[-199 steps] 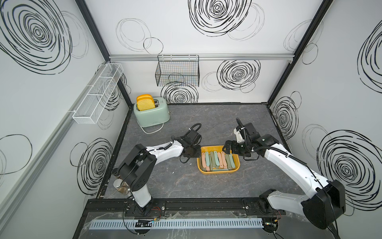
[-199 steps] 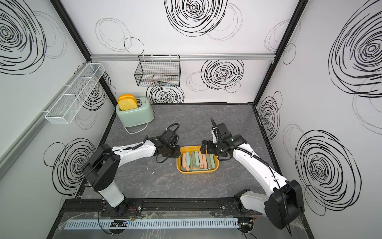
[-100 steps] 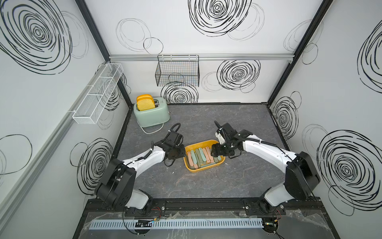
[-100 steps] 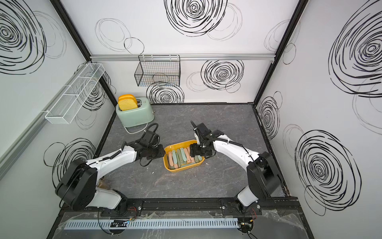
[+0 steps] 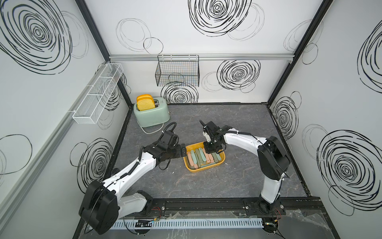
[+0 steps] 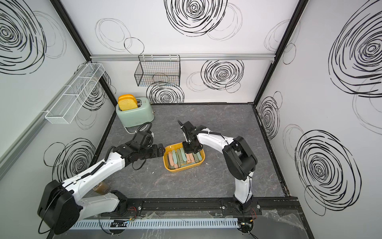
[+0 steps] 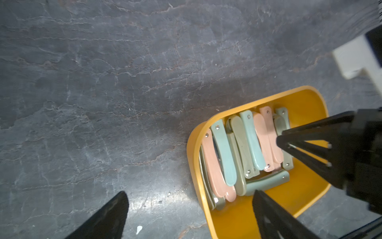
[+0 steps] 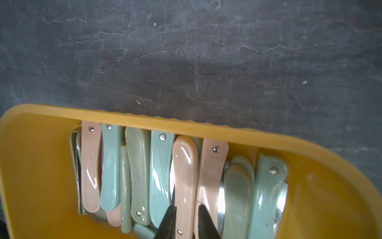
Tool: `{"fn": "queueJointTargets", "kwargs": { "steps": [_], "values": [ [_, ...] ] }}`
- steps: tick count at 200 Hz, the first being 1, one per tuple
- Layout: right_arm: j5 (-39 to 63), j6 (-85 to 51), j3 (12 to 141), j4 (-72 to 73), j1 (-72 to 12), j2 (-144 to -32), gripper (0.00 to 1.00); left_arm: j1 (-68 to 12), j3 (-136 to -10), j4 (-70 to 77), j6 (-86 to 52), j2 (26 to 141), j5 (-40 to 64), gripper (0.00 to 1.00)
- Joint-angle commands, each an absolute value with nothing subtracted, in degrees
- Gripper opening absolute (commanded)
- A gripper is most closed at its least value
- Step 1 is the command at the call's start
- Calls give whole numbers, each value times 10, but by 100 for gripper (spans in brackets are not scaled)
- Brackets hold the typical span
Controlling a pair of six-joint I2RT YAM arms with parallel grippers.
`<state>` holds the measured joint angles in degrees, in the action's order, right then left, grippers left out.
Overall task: Take the fruit knife out of the storage box
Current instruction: Pick up the fruit knife from the storage box.
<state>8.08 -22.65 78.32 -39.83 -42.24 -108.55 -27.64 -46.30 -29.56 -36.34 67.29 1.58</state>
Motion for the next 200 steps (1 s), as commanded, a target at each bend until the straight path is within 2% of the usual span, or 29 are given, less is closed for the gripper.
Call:
{"fn": "queueJointTargets", "kwargs": {
  "steps": [1,50,88,105,200],
  "values": [
    [62,-216,805,-412,-436,-1103,23,-279,-478,-336,-355,642,-3,98],
    [42,-212,841,-428,-448,-1148,21,-280,-478,-367,-355,590,0,98],
    [5,-212,871,-452,-450,-1178,31,-279,-477,-377,-343,579,2,98],
    [-4,-209,878,-458,-452,-1184,31,-278,-477,-380,-337,577,2,98],
    [-30,-214,880,-479,-463,-1127,30,-274,-452,-368,-339,563,13,98]
  ]
}}
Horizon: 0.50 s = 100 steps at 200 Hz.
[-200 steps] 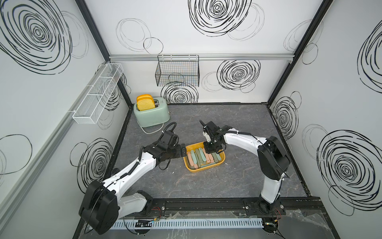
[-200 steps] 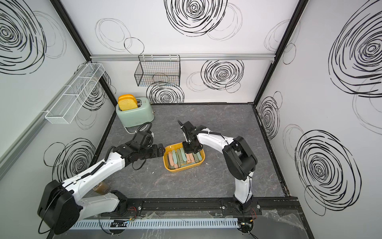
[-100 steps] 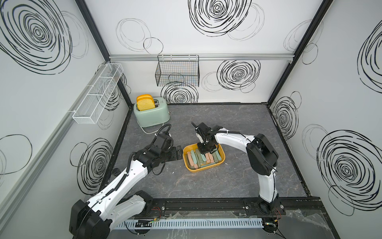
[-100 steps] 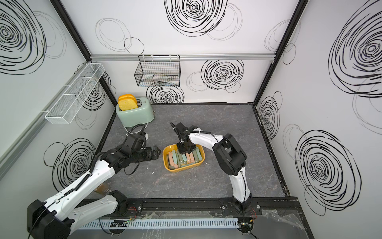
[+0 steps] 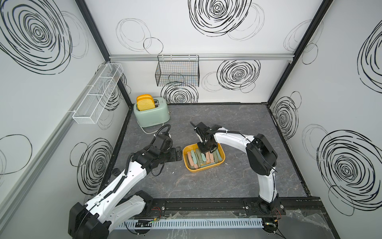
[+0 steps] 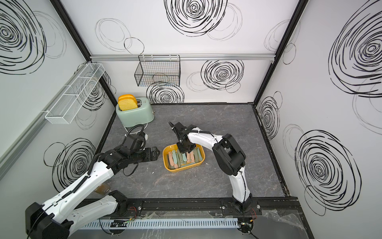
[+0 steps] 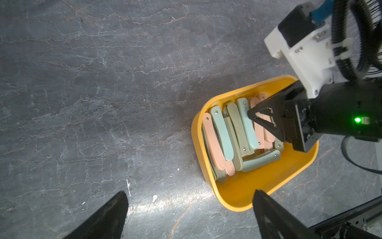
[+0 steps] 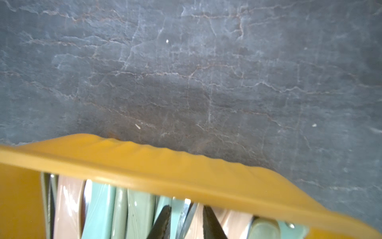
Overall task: Take the fruit knife out of the storage box
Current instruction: Pick up the fruit knife from the storage box.
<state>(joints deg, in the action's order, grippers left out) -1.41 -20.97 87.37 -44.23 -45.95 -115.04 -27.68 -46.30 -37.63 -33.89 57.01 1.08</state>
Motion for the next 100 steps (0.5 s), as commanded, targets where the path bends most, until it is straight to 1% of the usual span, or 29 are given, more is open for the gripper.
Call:
{"fn": "queueJointTargets", "kwargs": {
  "steps": [1,59,100],
  "values": [
    [-30,-214,880,-481,-463,-1129,30,-274,-451,-368,-340,563,13,98],
    [-22,-217,856,-474,-464,-1147,30,-275,-446,-368,-339,563,17,98],
    [-21,-211,848,-468,-464,-1166,33,-275,-430,-367,-346,553,23,98]
  ]
}}
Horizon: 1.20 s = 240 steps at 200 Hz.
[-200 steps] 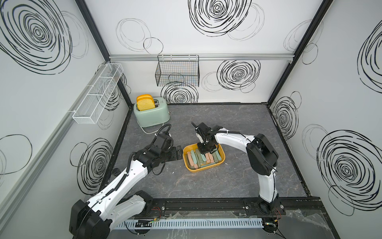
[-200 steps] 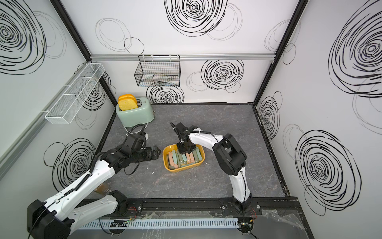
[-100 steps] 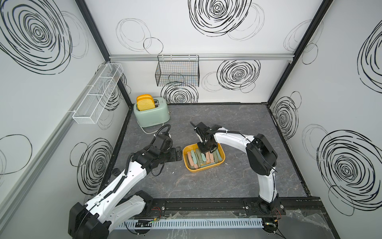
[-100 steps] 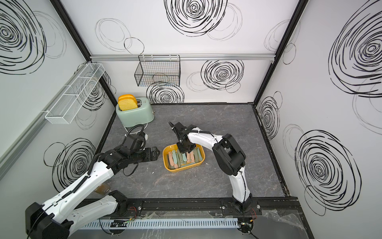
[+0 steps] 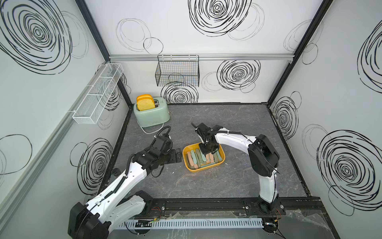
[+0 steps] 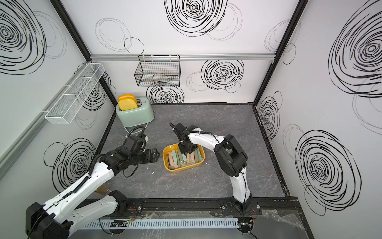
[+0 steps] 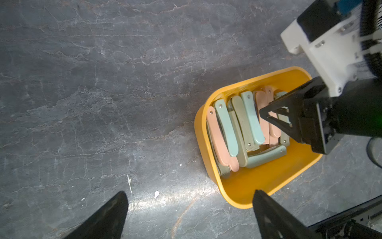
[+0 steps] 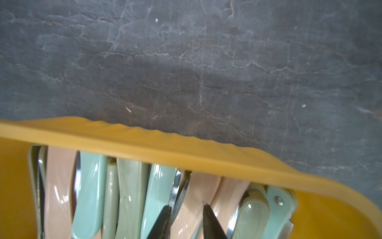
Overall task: Take the fruit knife out of the storage box
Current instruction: Pick up the fruit knife from the storage box.
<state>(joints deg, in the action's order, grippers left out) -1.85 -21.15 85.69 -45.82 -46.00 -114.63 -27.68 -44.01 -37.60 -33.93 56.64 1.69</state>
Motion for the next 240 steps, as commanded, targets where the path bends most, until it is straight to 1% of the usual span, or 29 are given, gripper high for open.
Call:
{"fn": "queueJointTargets", "kwargs": {
  "steps": [1,15,34,57,92,113,146,240],
  "values": [
    [-20,-211,848,-467,-464,-1166,33,-274,-430,-367,-346,552,23,98],
    [-14,-209,842,-462,-464,-1171,40,-274,-427,-366,-347,550,24,98],
    [-12,-208,835,-456,-464,-1175,40,-274,-427,-366,-347,551,26,98],
    [-7,-202,833,-450,-464,-1179,35,-275,-427,-365,-350,550,26,98],
    [-10,-198,836,-446,-465,-1175,21,-275,-423,-361,-355,549,29,98],
    [-17,-196,835,-450,-465,-1169,19,-275,-420,-359,-358,547,30,98],
    [-22,-193,829,-450,-465,-1152,10,-274,-415,-355,-363,545,32,98],
    [-10,-199,867,-479,-463,-1090,8,-276,-437,-356,-358,561,26,98]
  ]
}}
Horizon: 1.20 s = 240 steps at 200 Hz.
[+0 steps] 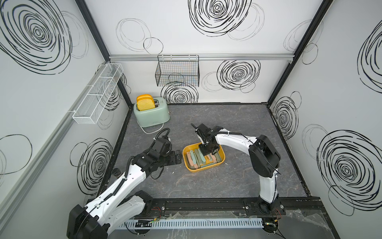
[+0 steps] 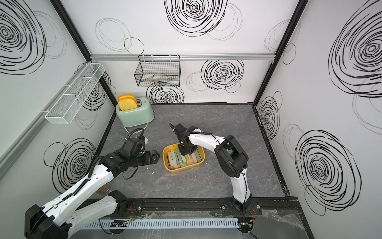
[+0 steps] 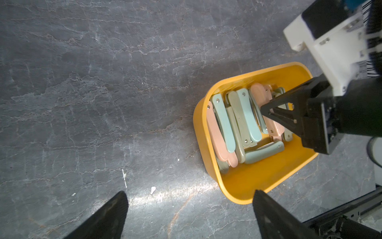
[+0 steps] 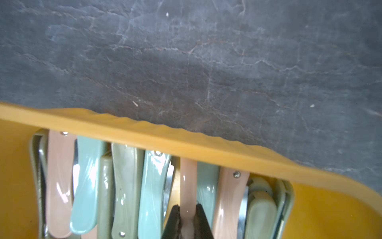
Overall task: Take the fruit knife out of the storage box
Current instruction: Pick up the fruit knife from the storage box, then place the fruit knife at the center of the board.
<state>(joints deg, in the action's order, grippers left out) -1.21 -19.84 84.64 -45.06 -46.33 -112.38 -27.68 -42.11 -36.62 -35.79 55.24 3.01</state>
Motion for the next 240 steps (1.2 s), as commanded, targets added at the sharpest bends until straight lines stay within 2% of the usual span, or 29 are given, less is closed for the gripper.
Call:
{"fn": "queueJointTargets", "kwargs": {
  "steps": [1,54,114,182,240],
  "values": [
    [-10,-199,867,-479,-463,-1090,8,-276,-437,-355,-358,562,26,98],
    [-17,-204,892,-503,-440,-1054,8,-296,-457,-342,-360,583,24,98],
    [-53,-171,895,-537,-319,-1012,8,-384,-541,-328,-361,668,12,98],
    [-220,-96,869,-499,-187,-1049,9,-421,-574,-236,-358,703,75,98],
    [-399,-87,916,-476,-156,-1204,5,-457,-607,-227,-352,744,94,98]
  ]
}}
